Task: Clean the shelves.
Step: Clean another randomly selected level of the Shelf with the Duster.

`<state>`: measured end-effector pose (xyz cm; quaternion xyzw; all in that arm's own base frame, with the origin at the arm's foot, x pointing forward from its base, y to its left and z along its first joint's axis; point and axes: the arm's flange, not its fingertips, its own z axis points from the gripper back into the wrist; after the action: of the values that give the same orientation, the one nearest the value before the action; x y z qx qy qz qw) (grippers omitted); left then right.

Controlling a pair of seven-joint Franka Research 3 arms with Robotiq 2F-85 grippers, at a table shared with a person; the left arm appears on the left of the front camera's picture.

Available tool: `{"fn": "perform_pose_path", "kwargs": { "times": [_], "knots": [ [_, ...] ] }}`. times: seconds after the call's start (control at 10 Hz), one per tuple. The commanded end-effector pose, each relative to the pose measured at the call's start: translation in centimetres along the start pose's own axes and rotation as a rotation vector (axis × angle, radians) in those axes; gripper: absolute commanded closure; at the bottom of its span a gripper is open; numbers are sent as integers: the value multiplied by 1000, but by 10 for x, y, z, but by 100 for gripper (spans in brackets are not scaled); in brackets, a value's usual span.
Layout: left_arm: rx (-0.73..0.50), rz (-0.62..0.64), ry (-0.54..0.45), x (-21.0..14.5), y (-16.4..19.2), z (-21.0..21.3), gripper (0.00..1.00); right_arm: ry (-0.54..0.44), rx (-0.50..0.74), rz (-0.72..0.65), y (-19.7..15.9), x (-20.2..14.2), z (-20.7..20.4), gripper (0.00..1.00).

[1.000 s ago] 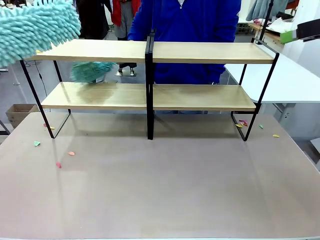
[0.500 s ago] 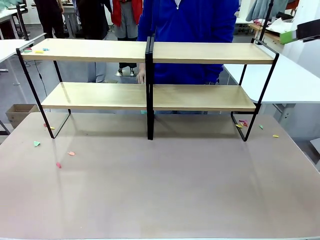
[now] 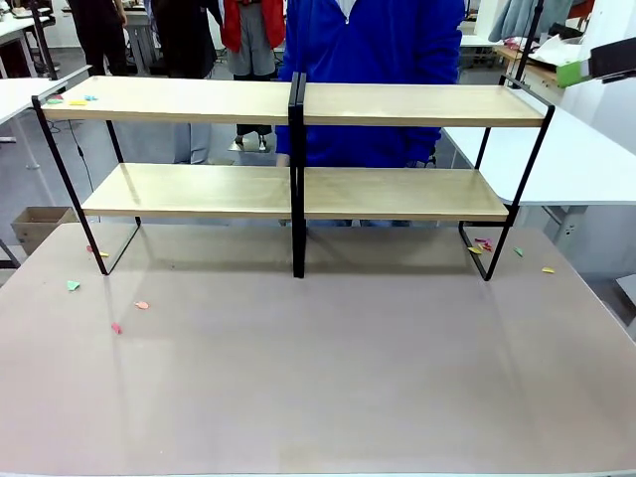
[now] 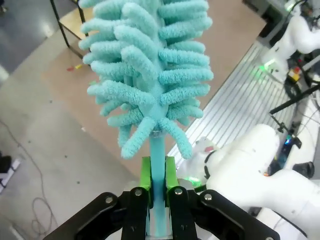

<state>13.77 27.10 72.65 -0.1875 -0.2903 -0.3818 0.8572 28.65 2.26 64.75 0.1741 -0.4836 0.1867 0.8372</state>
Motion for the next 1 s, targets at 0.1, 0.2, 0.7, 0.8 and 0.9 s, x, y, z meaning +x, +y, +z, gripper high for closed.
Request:
{"fn": "perform_pose_path", "kwargs": {
  "times": [0.1,0.2,0.7,0.8,0.9],
  "knots": [
    [19,-93,10,13,-2,-1,88,-3,3,-3,-1,0,1,0],
    [19,-93,10,13,-2,-1,88,-3,3,-3,-1,0,1,0],
    [-228,151,33,101,-38,-42,88,-3,3,-3,-1,0,1,0],
    [-265,248,-13,137,-53,-58,88,-3,3,-3,-1,0,1,0],
    [-298,318,82,171,-69,-83,88,-3,3,-3,-1,0,1,0]
  ]
}}
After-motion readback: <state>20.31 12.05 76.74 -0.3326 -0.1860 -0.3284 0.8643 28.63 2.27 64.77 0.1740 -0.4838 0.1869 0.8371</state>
